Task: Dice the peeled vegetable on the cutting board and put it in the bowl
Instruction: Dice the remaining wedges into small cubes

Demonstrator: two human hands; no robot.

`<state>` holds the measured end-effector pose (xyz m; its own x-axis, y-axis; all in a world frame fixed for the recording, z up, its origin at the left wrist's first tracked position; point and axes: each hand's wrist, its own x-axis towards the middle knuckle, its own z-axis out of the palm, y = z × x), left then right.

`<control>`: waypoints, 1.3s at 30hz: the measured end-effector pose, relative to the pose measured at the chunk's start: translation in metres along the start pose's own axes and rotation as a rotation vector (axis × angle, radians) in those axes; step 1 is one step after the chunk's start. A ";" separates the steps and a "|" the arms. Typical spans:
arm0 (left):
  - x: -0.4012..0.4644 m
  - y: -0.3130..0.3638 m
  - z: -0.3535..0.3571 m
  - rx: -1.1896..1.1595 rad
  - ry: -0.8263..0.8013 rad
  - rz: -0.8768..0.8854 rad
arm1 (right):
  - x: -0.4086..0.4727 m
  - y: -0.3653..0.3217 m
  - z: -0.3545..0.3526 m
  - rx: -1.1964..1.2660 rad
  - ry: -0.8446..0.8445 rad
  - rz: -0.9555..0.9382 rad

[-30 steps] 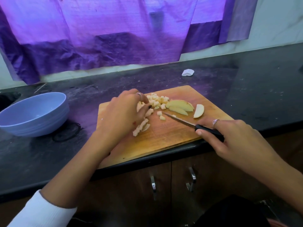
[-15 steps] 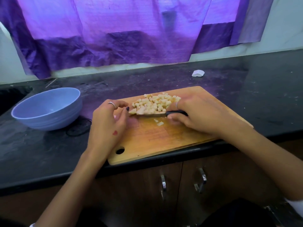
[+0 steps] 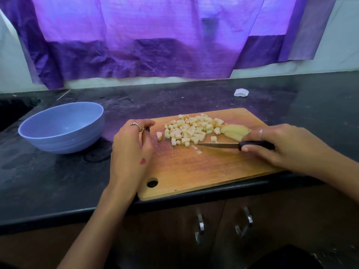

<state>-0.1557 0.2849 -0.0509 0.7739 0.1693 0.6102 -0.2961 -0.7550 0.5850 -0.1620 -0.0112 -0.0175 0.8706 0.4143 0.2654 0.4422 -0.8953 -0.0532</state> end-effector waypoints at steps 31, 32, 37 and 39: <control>0.039 0.092 0.098 0.235 -0.644 0.897 | 0.003 0.026 0.038 0.872 0.621 0.466; 0.038 0.092 0.098 0.229 -0.634 0.888 | 0.003 0.025 0.038 0.877 0.625 0.464; 0.024 0.097 0.081 0.137 -0.570 0.787 | 0.001 0.025 0.039 0.938 0.659 0.464; 0.014 0.098 0.062 0.137 -0.497 0.692 | 0.000 0.023 0.038 0.926 0.653 0.451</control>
<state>-0.1387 0.1738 -0.0177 0.6092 -0.6297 0.4820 -0.7460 -0.6612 0.0790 -0.1438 -0.0259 -0.0549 0.8313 -0.3027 0.4662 0.3472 -0.3722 -0.8608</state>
